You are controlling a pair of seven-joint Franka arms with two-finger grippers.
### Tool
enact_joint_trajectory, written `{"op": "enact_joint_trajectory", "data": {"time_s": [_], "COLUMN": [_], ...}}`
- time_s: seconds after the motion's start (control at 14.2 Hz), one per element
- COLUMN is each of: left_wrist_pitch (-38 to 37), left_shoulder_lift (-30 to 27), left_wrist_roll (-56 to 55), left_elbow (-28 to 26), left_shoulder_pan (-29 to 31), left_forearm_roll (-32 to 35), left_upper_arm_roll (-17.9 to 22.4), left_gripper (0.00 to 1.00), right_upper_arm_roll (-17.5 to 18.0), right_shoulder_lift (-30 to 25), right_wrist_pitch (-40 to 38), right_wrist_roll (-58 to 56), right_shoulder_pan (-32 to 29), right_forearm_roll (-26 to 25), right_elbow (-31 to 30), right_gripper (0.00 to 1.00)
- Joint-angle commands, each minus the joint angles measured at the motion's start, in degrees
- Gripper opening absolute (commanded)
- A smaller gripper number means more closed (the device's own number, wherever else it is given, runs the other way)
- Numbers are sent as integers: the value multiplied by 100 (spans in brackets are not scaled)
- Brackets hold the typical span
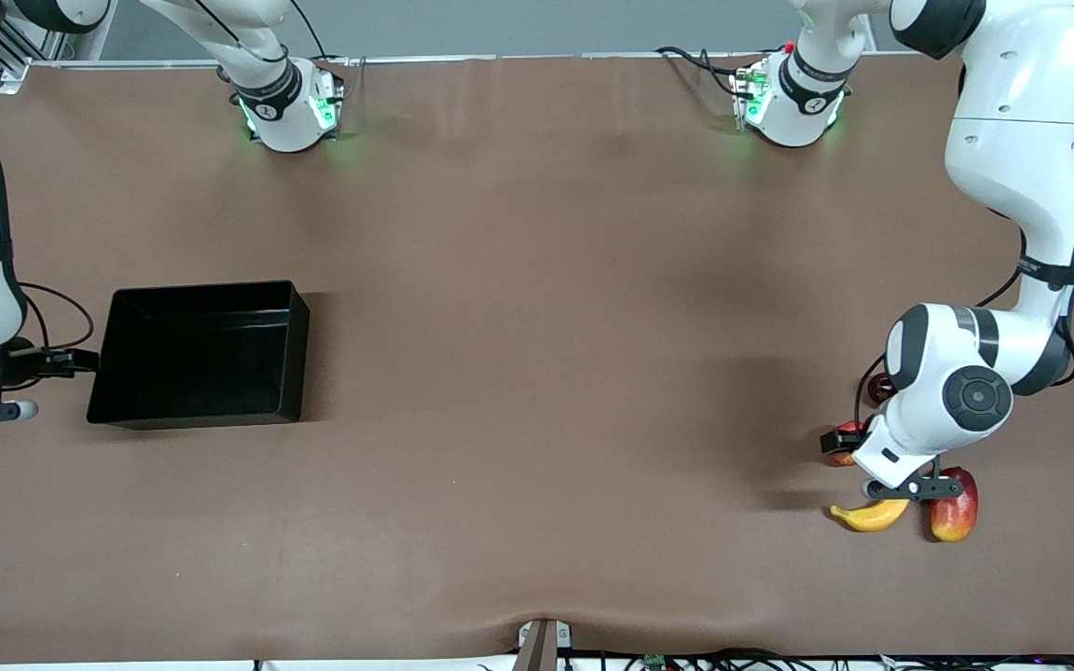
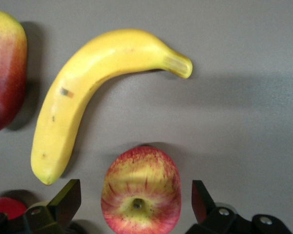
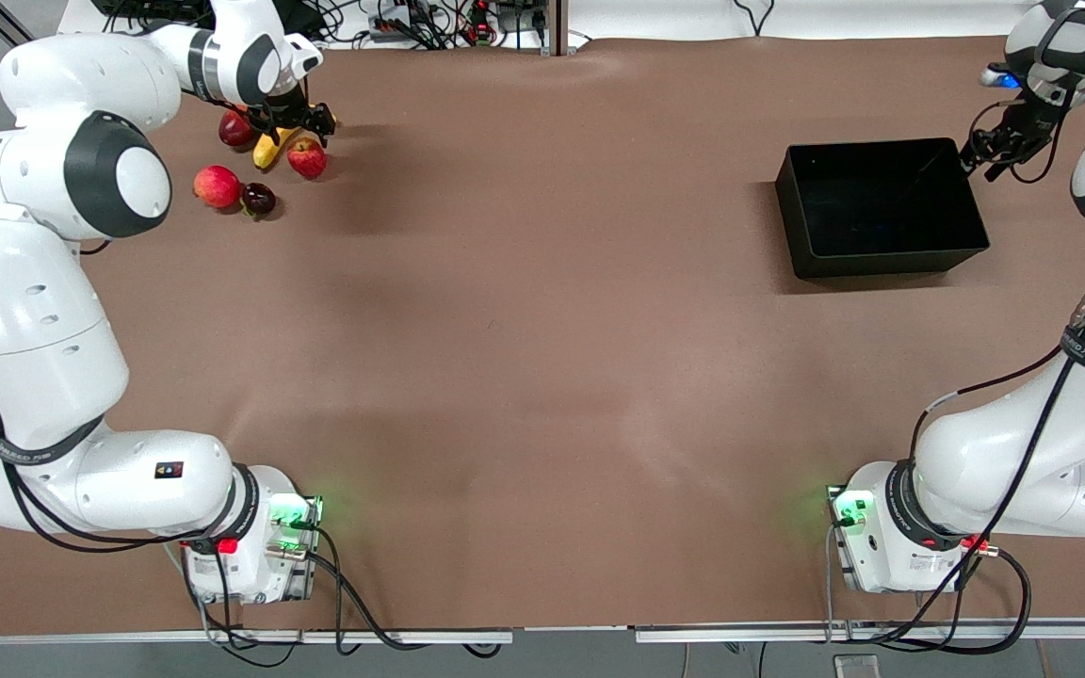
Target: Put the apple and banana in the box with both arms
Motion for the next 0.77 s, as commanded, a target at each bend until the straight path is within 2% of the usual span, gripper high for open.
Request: {"op": "enact_joint_trajectory", "data": {"time_s": [0.0,0.14,0.35,0.49,0.56,0.63,0.7], "left_wrist_pitch": [100,127,127,109,100,92,74], "left_shoulder_lift": [-50,-50,-67,-111,-129,-146,-181], "left_wrist_roll": [-167,-167,-176,-158,-149,-132,-123], "left_elbow": [-143,-195,-196,-196,-187,-170,-161], "left_shoulder_pan": [20,29,46,46,38,38,46], "left_forearm_roll": [40,31,31,31,31,31,31], "left_upper_arm_roll": [-12,-12,-20,-20,-29,-29,-29], "left_gripper": [100,97,56,18,5,0,0], "right_upper_arm_roll": [92,101,110,110,119,128,119], "right_shoulder_lift": [-56,-56,-64,-117,-143,-144,-144], "right_wrist_pitch": [53,35,-122,-420,-639,-972,-1341], "right_wrist_roll": [-248,-248,-230,-230,-187,-143,49], "right_shoulder_pan": [-130,-138,-112,-69,-42,19,63], "right_forearm_roll": [-32,-23,3,195,222,318,537], "right_elbow": [-175,-193,-185,-80,121,314,490], "right_gripper": [0,0,0,0,0,0,0]}}
